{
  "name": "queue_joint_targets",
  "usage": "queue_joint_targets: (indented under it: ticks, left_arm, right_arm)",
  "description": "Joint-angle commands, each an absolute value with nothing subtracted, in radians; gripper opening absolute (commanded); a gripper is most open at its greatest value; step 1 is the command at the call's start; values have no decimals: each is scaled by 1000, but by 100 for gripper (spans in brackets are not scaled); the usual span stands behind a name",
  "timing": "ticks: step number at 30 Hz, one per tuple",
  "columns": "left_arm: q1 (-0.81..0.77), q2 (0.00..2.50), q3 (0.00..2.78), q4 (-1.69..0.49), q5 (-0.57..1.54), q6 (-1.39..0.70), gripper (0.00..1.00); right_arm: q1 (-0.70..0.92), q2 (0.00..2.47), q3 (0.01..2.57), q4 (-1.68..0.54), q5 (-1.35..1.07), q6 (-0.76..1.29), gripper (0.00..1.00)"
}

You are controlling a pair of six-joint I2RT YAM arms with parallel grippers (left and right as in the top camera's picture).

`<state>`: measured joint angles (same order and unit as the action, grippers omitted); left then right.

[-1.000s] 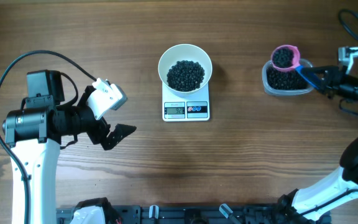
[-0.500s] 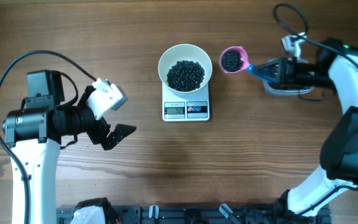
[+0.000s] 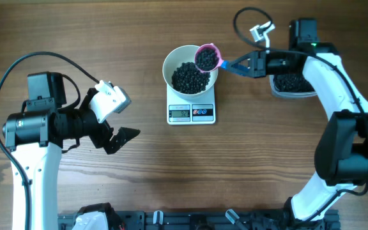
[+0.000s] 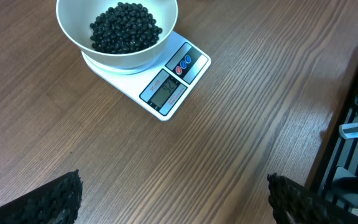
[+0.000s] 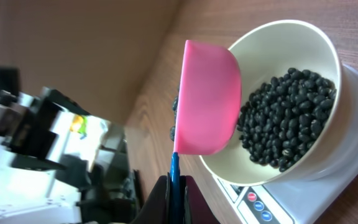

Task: Scoop item into bowl and weigh 150g on scale
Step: 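Carry the filled scoop left over the white bowl, then tip the pink scoop to pour beans into the white bowl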

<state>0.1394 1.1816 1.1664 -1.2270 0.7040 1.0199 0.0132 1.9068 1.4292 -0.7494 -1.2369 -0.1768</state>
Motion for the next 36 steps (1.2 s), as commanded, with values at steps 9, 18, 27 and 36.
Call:
queue_joint_targets:
  ticks: [9,18,27,36]
  left_arm:
    - [139,1172,1176,-1227,704,1040,100]
    - [139,1172,1176,-1227,704,1040,100]
    - [139,1172,1176,-1227,704,1040,100]
    - [139,1172,1176,-1227,704,1040,100]
  right_arm:
    - [133,1866,1443,-665,-864,-366,4]
    - [187,1755,1460,-618,-646,-377,4]
    - [269,1697,1460,-616,-426,-393,4]
    - [276,1698,1460,-616,-419,-383,4]
